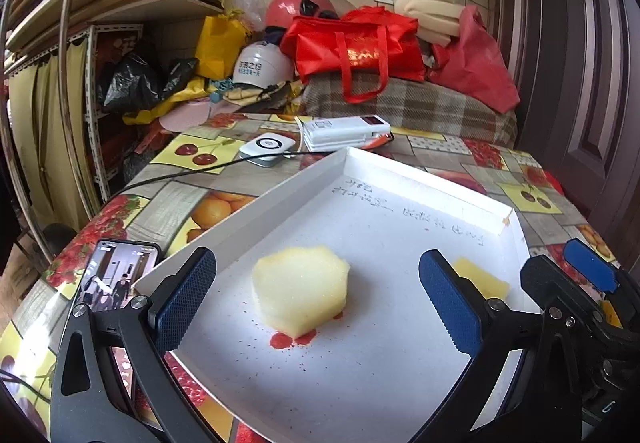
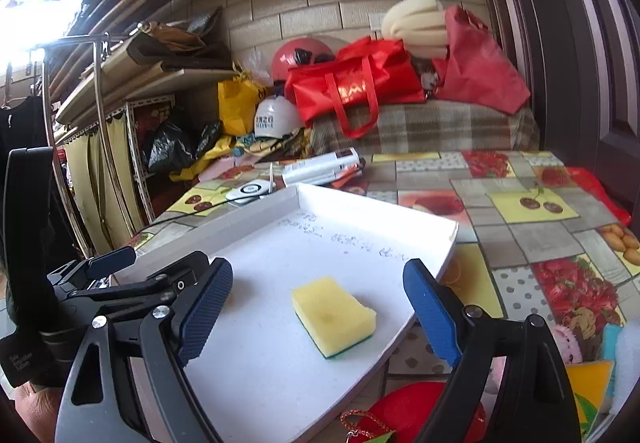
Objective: Organize soft objects
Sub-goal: 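Open the left tool to drop the foam while the right tool releases the sponge into the tray, then grasp the grey knotted rope toy with the left tool while the right tool grasps the white cloth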
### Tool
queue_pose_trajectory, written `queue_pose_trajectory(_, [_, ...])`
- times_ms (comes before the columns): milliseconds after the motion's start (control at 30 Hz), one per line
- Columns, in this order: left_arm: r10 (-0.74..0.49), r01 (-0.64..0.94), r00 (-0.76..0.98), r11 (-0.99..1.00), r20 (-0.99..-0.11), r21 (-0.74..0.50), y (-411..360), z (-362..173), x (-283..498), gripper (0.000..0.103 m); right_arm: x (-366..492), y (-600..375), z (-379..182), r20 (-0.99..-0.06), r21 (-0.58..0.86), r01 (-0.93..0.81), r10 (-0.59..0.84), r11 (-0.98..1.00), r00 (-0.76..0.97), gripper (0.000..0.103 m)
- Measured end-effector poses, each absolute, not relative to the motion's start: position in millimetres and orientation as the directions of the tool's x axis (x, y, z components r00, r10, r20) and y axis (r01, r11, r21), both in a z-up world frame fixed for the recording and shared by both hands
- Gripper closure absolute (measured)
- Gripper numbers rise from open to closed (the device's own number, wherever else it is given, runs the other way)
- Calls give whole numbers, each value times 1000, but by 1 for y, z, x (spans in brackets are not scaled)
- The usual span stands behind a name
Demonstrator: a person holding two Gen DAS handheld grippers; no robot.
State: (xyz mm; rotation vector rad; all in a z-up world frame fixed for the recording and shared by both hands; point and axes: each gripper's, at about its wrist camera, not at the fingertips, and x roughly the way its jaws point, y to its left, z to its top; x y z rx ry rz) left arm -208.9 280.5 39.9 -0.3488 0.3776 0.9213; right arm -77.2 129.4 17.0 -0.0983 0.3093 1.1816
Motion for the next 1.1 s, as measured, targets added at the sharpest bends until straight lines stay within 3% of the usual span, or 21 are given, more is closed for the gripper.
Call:
queue_pose_trajectory(233, [751,-824,557,552,-354,-127,262,48,-223,0,-89,106,20,-215,63,-931,915,361,340,16])
queue_pose_trajectory(367, [721,-776,620,620,-308,-111,240,52,-218,0,-86,76,24,-157,102,-927,926,361,343,16])
queue_pose_trajectory(533, [608,-689,707,708,-363,-155,217,49,-203,0,-72,24,32,-71,137,-897,907,421,415,16])
queue_pose_trajectory(633, [542,-634,749,754,-381,-174,206,47,-192,0,-59,3,27,-88,145,-829,841,541,534,15])
queue_pose_trajectory(733, [553,-630,744,768,-374,-117,192,49,-184,0,-36,-15,27,-124,175,-787,806,591,578,15])
queue_pose_trajectory(900, [489,-559,796,819,-355,-125,185,51,-184,0,-11,-56,30,-61,155,-708,722,689,689,15])
queue_pose_trajectory(1100, [371,-439,846,892,-384,-106,173,51,-170,0,31,-90,27,-120,192,-625,651,756,750,15])
